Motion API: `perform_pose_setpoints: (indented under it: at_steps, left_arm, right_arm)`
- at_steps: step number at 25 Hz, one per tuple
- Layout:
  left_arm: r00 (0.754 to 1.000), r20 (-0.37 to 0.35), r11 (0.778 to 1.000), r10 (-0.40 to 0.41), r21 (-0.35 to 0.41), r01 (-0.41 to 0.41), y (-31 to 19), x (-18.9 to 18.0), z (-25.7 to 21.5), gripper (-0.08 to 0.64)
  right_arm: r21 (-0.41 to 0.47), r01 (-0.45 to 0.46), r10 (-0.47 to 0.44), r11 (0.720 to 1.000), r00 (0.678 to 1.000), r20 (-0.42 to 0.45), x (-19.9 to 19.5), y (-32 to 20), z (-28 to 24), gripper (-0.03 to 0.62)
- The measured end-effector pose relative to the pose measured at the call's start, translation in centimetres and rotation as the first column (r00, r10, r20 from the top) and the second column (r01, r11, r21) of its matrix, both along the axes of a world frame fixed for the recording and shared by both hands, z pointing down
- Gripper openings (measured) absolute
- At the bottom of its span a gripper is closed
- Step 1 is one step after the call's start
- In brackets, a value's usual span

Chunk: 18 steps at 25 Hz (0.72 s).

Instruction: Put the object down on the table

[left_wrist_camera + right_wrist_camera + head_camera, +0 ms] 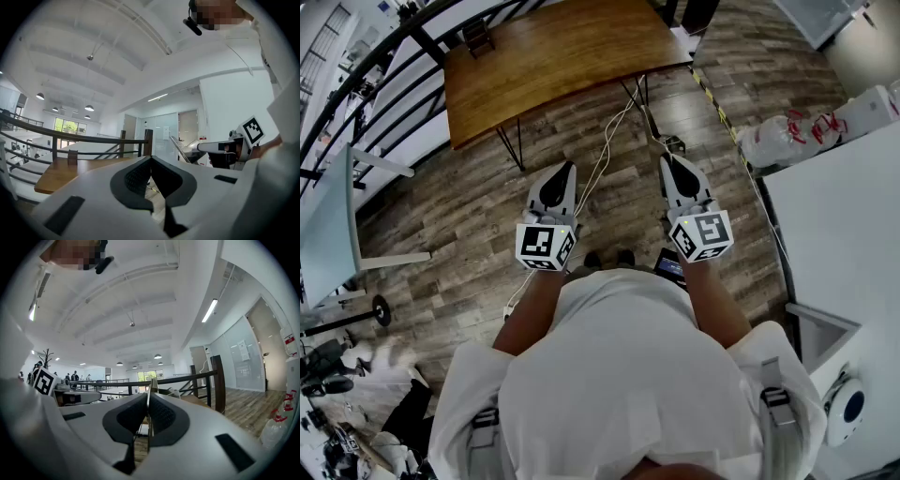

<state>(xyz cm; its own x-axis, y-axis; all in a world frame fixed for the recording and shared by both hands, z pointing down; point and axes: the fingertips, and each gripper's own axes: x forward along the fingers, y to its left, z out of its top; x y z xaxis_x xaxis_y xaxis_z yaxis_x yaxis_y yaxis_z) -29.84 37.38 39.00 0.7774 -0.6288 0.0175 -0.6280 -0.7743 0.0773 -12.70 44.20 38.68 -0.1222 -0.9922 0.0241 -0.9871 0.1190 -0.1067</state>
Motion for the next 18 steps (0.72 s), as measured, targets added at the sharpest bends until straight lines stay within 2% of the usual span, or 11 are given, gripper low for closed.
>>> perform_pose_setpoints:
  at_steps: [9,18]
  left_arm:
    - [1.000,0.005,0.998,-0.023,-0.052,0.023,-0.6,-2.4,0.9,0.015]
    - [0.999,-0.003,0.997,0.039,-0.065,-0.039,0.8,-1.3,0.9,0.015]
  right_arm:
    - [0.003,-0.025,0.025,1.000,1.000,-0.005,0.3,1.0,-0.5,0.029]
    - [0.015,-0.041,0.041,0.999,0.999,0.034,1.0,1.9,-0.6,0.029]
